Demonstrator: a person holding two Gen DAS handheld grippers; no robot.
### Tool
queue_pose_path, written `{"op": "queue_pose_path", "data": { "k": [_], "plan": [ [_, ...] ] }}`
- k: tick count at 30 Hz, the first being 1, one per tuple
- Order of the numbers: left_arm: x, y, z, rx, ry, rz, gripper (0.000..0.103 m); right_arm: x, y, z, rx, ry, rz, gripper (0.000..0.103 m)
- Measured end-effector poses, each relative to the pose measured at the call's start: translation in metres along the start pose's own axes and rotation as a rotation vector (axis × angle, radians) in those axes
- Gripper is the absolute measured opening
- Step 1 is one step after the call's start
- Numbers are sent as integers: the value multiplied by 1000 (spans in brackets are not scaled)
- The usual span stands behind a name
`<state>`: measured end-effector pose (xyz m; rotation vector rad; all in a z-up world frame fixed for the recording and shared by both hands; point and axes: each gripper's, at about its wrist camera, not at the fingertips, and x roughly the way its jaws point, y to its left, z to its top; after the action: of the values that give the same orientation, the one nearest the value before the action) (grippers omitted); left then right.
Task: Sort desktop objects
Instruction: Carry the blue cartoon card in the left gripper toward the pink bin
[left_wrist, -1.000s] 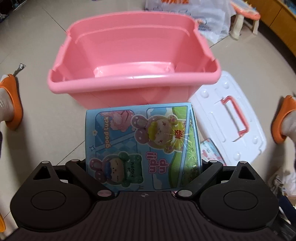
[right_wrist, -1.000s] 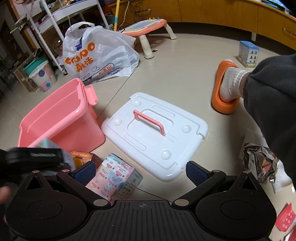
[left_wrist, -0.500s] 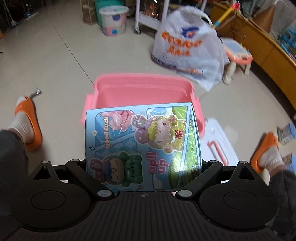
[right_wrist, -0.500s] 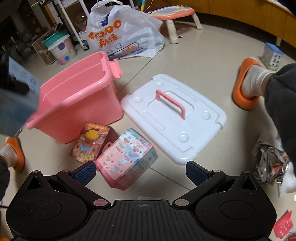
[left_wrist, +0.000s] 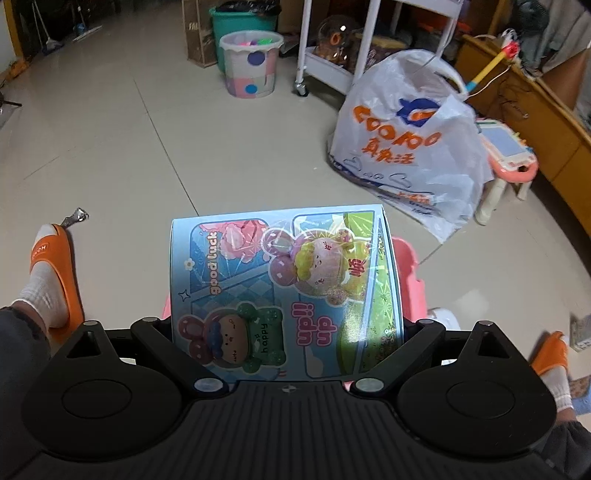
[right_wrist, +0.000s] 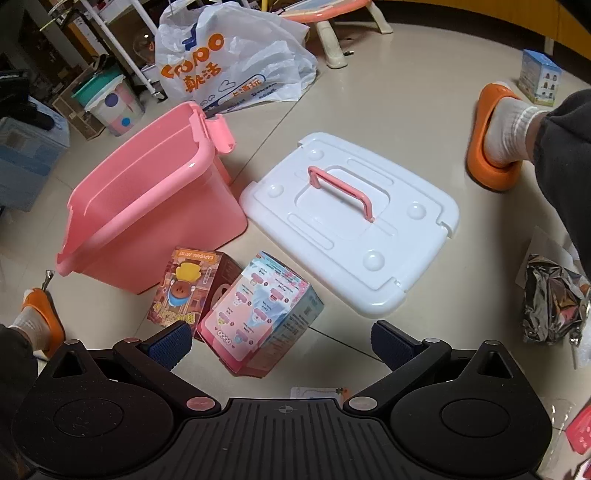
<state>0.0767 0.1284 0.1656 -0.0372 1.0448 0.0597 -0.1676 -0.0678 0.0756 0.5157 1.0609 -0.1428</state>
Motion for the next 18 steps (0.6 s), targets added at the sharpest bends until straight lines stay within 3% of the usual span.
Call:
{"op": "queue_pose_path", "data": {
  "k": [8,18],
  "plan": [
    [50,7,7,-41,53,-34,96,10,-1,-5,-5,45,-17,103],
    [90,12,13,-23,112,-25,96,24,1,-9,-14,102,-29,103]
  ]
}}
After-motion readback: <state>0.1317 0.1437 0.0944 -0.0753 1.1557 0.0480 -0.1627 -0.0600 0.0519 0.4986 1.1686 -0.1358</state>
